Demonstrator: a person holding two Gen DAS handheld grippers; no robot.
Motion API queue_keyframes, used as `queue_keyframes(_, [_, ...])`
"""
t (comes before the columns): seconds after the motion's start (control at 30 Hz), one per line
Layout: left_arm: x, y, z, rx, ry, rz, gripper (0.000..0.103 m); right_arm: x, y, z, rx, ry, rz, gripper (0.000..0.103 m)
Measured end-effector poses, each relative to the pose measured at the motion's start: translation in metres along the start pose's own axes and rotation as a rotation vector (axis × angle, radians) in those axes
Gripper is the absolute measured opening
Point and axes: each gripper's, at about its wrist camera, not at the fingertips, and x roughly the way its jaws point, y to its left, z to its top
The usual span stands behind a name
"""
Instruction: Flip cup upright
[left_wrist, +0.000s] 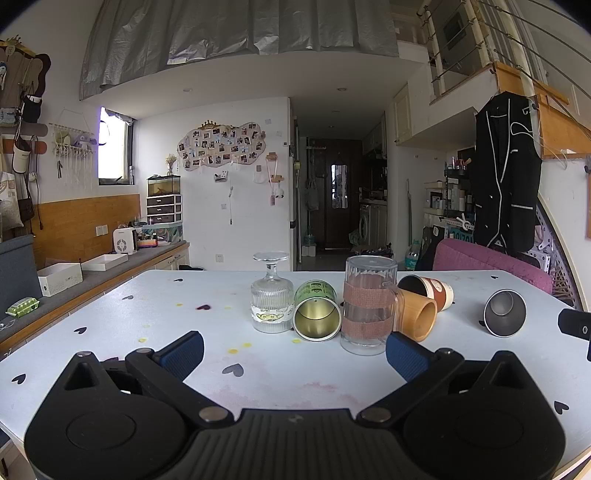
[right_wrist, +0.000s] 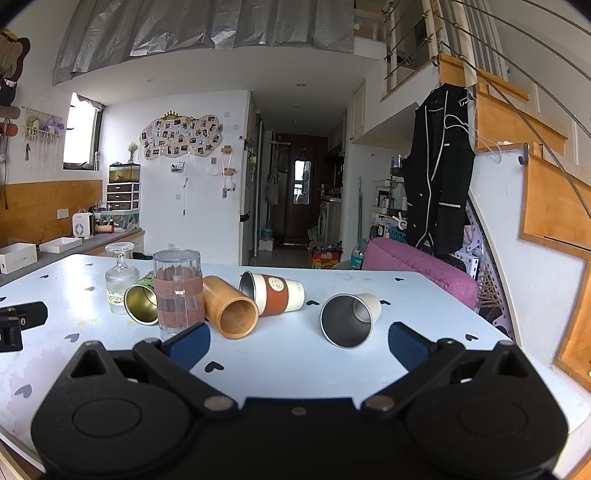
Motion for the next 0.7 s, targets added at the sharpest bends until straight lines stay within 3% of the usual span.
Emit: queue_keyframes(0.7, [-0.0022,-0.0003,0.0037,-0.004,0.001,-0.006,0.103,-0.0013,-0.0024,0.0017,0.002,0.0,-0.003,0.103])
